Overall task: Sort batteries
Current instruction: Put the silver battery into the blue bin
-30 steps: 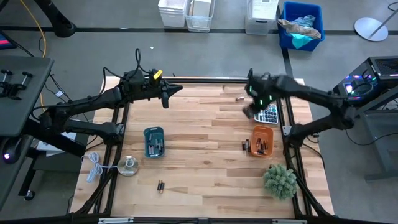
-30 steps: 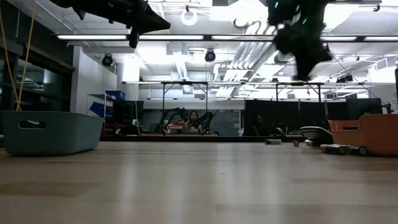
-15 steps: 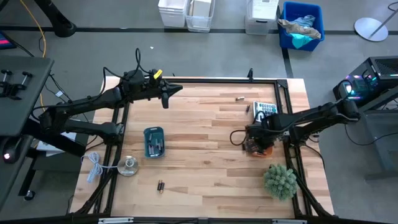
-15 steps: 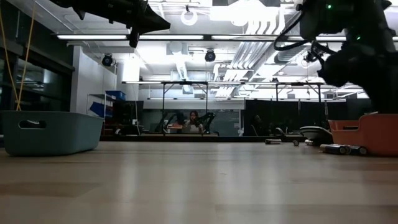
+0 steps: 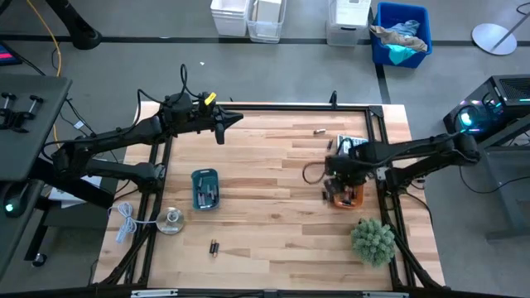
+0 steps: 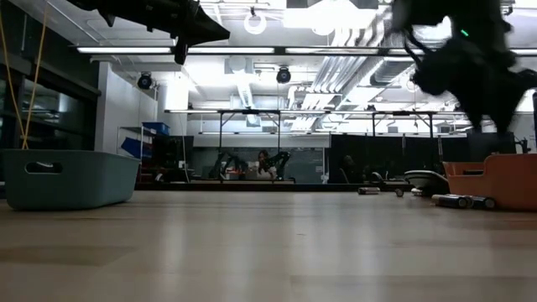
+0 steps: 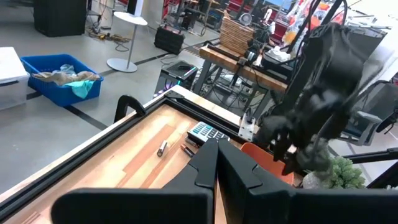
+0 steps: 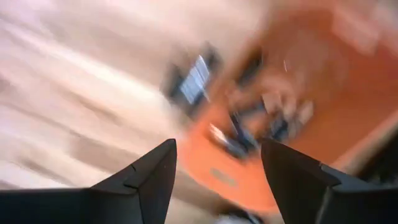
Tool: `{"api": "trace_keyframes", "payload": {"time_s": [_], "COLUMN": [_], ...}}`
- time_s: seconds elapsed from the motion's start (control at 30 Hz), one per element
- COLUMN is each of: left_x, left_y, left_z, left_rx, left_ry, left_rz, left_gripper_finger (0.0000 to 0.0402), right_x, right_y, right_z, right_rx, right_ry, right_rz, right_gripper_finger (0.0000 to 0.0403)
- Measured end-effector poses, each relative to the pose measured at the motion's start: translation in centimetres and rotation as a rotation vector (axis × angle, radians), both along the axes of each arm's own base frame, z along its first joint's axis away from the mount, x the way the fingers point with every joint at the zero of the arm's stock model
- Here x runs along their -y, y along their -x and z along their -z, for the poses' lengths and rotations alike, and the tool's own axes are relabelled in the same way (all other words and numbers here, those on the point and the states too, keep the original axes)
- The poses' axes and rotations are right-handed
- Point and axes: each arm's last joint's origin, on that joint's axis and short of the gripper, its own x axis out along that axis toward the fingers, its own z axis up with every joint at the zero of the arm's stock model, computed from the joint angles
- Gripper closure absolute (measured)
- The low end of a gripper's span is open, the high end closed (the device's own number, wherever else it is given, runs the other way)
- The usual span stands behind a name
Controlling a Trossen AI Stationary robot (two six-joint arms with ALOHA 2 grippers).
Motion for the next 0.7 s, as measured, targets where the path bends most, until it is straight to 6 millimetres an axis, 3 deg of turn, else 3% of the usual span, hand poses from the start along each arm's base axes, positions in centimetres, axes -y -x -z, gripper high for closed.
{"api": "trace_keyframes", "payload": {"time_s": [0.13,0.27,0.37,0.5,0.6,0.7], "left_x": [0.0,0.0,0.0,0.0,0.0,0.0], "left_y": [0.0,0.0,0.0,0.0,0.0,0.0], "left_z": [0.0,0.0,0.0,0.0,0.0,0.0], "left_rx": [0.0,0.001,0.011,0.031,0.036,0.036], "left_ry": [0.0,0.002,0.031,0.099,0.115,0.118], "left_rz": [0.0,0.0,-0.005,-0.014,-0.009,-0.009], "left_gripper_finger": [0.0401,0.0402,0.0402,0.0401,0.0402,0.0402], "right_x": [3.0,9.2,14.5,19.8,22.2,23.0], "right_y": [-1.8,-3.4,-4.7,-5.0,-4.7,-4.6], "right_z": [-3.0,-2.7,-0.8,3.5,6.4,8.4], "right_rx": [0.147,0.21,0.257,0.223,0.203,0.175], "right_ry": [0.213,0.354,0.395,0.337,0.228,0.135], "right_rz": [0.132,0.291,0.398,0.634,0.789,0.86], "right_gripper_finger": [0.0178,0.0189,0.0197,0.0201,0.0202,0.0202]}}
